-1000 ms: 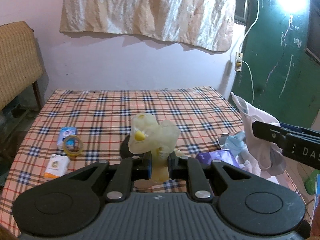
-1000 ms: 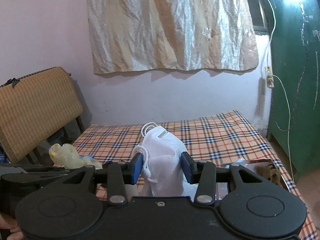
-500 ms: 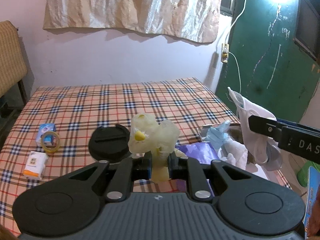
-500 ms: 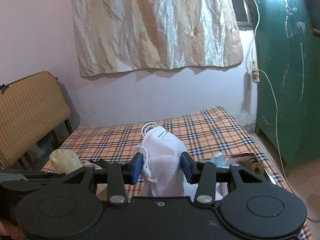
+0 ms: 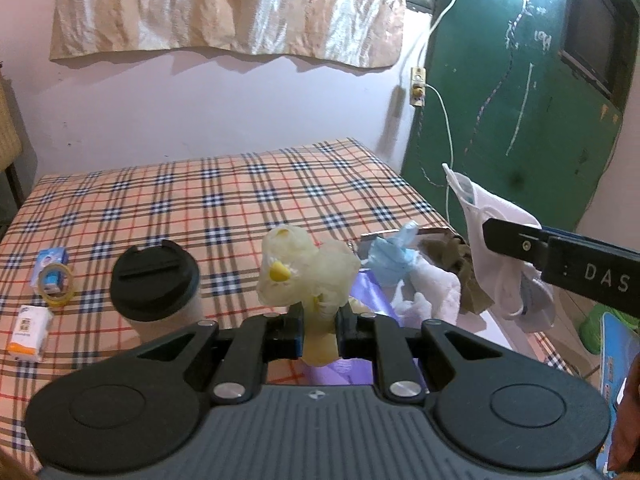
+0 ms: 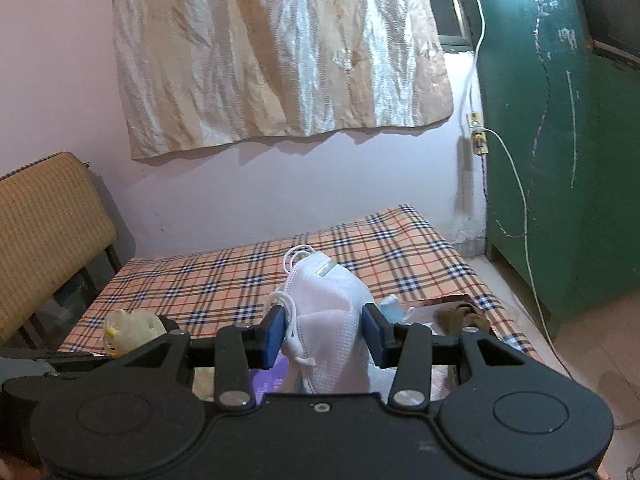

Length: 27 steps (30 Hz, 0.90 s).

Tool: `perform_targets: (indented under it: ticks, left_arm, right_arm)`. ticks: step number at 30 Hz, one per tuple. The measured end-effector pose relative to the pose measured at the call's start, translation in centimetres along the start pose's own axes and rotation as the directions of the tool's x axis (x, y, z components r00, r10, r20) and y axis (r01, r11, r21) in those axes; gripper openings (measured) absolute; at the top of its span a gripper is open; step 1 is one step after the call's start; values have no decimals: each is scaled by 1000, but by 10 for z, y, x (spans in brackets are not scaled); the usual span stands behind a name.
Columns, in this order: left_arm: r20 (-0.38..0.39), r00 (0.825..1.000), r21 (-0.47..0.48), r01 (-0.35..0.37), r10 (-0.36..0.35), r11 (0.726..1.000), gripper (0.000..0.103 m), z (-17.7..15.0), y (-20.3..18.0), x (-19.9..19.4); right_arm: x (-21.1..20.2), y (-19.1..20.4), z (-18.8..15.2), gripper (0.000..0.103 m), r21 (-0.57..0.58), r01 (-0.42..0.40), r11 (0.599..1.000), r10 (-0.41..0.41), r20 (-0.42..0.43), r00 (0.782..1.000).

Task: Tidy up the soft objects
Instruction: 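Carry the yellow bag with the left gripper while the right gripper carries the white mask toward the box, then lower the bag and mask into the box and open both grippers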

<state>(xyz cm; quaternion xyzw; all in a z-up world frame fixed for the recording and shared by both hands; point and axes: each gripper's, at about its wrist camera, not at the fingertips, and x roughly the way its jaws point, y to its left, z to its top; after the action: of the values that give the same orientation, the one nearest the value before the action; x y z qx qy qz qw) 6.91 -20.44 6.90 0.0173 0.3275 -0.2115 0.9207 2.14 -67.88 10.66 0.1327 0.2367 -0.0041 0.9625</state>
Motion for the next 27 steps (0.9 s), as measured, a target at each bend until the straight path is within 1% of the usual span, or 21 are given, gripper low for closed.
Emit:
perform_targets:
  ticks: [12, 20, 27]
  left_arm:
    - [-41, 997, 30, 69, -67, 997, 17, -8, -29, 17]
    - [-82, 987, 60, 141, -136, 988, 18, -15, -58, 33]
    - [-112, 978, 73, 184, -175, 980, 18, -23, -80, 49]
  right_arm:
    - [-3, -39, -9, 52, 40, 68, 997, -67, -22, 998]
    - [-1, -71, -23, 52, 82, 131, 988, -127, -58, 990]
    - [5, -94, -33, 52, 116, 170, 979, -160, -86, 983]
